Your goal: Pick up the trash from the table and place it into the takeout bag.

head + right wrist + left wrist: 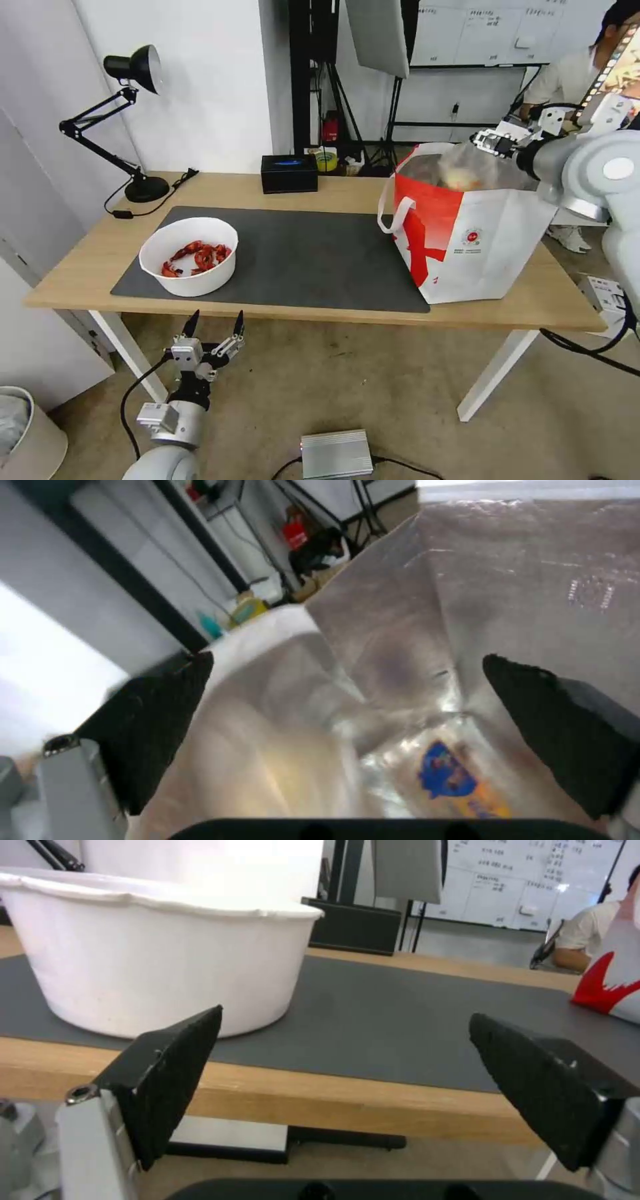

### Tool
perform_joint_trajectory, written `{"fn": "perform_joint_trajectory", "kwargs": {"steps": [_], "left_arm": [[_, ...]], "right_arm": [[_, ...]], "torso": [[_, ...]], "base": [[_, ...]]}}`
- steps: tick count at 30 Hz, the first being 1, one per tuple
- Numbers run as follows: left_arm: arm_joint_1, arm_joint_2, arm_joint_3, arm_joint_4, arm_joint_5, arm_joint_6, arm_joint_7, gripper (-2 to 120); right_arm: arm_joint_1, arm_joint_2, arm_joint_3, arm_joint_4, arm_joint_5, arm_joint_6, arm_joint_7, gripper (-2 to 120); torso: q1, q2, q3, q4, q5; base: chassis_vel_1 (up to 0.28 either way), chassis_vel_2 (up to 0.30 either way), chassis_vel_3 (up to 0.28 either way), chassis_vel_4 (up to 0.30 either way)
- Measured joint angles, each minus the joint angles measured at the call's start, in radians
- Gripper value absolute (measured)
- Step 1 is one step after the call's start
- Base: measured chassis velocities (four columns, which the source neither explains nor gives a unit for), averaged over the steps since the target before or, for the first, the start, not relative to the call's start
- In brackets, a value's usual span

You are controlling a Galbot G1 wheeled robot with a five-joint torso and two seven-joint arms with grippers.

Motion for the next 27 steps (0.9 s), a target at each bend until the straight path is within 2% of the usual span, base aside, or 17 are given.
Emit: {"fn": "perform_joint_trajectory", "kwargs": {"steps": [10, 14, 17, 18, 20, 21, 23, 24, 27], "left_arm": [[-0.013, -0.004, 0.008, 0.019, -0.01, 0.002, -0.001, 100], [-0.017, -0.004, 0.01, 0.021, -0.01, 0.006, -0.001, 100], [-0.019, -0.005, 0.014, 0.023, -0.01, 0.009, -0.001, 100], [-0.019, -0.005, 0.014, 0.023, -0.01, 0.009, -0.001, 100], [-0.019, -0.005, 0.014, 0.02, -0.01, 0.011, -0.002, 100], [-0.019, -0.005, 0.014, 0.02, -0.01, 0.011, -0.002, 100], [-0.016, -0.006, 0.008, 0.013, -0.013, 0.011, -0.002, 100], [-0.016, -0.006, 0.008, 0.013, -0.013, 0.011, -0.002, 100], [-0.007, -0.006, -0.005, -0.004, -0.021, 0.011, -0.002, 100]], "right_arm": [[-0.047, 0.017, 0.035, 0.002, -0.043, 0.024, -0.023, 100], [-0.085, 0.008, 0.052, 0.02, -0.102, 0.041, -0.095, 100], [-0.151, -0.005, 0.067, 0.065, -0.256, 0.116, -0.269, 100], [-0.151, -0.005, 0.067, 0.065, -0.256, 0.116, -0.269, 100], [-0.232, -0.015, 0.082, 0.108, -0.417, 0.203, -0.395, 100], [-0.232, -0.015, 0.082, 0.108, -0.417, 0.203, -0.395, 100], [-0.298, -0.022, 0.096, 0.142, -0.537, 0.28, -0.48, 100], [-0.298, -0.022, 0.096, 0.142, -0.537, 0.28, -0.48, 100], [-0.398, -0.026, 0.119, 0.182, -0.715, 0.4, -0.61, 100]], "torso": [[0.0, 0.0, 0.0, -0.0001, 0.0001], [0.0, 0.0, 0.0, -0.0001, 0.0003], [0.0, 0.0, 0.0, -0.0003, 0.0], [0.0, 0.0, 0.0, -0.0003, 0.0], [0.0, 0.0, 0.0, -0.0001, 0.0002], [0.0, 0.0, 0.0, -0.0001, 0.0002], [0.0, 0.0, 0.0, -0.0004, 0.0003], [0.0, 0.0, 0.0, -0.0004, 0.0003], [0.0, 0.0, 0.0, -0.0002, 0.0002]], "base": [[0.0, 0.0, 0.0, 0.0], [0.0, 0.0, 0.0, 0.0], [0.0, 0.0, 0.0, 0.0], [0.0, 0.0, 0.0, 0.0], [0.0, 0.0, 0.0, 0.0], [0.0, 0.0, 0.0, 0.0], [0.0, 0.0, 0.0, 0.0], [0.0, 0.0, 0.0, 0.0], [0.0, 0.0, 0.0, 0.0]]}}
